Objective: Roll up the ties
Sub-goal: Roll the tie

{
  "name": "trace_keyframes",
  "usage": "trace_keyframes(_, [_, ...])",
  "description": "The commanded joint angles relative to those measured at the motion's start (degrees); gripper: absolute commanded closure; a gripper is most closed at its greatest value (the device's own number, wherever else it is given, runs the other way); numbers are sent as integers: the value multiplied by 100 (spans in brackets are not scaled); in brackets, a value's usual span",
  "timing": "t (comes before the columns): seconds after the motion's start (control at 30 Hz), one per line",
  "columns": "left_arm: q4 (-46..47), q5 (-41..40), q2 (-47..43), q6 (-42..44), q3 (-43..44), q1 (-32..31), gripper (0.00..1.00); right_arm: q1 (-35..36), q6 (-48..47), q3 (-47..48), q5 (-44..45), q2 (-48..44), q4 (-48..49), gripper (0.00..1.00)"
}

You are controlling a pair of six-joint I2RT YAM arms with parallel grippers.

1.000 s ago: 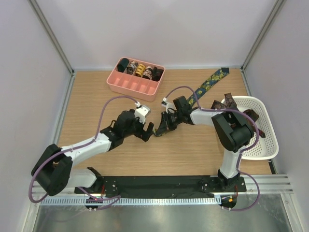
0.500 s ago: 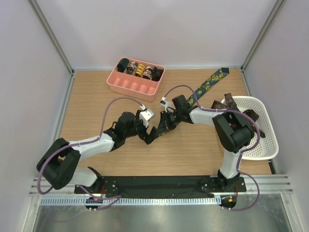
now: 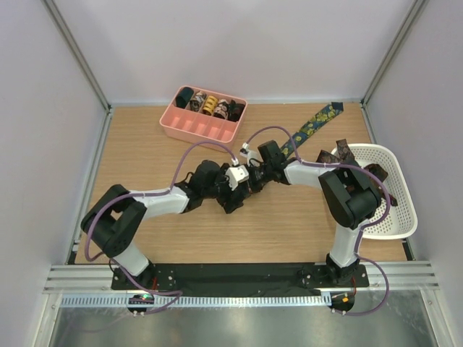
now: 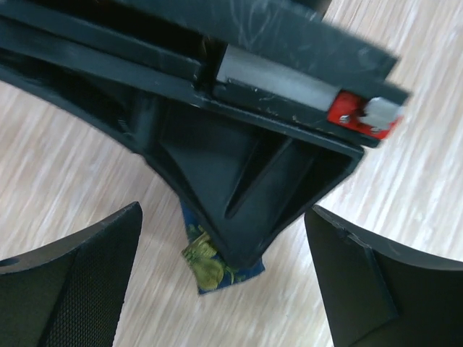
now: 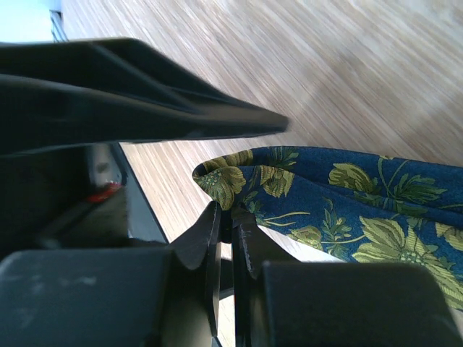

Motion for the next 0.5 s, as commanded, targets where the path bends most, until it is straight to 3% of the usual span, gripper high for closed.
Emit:
trace_keyframes(0.0, [-131, -50, 266, 300, 300, -9, 7, -90, 324, -149, -207, -285, 584, 99])
trace_keyframes(0.47, [-694, -208, 750, 335, 783, -9, 37, -398, 878, -554, -49, -154, 1245, 99])
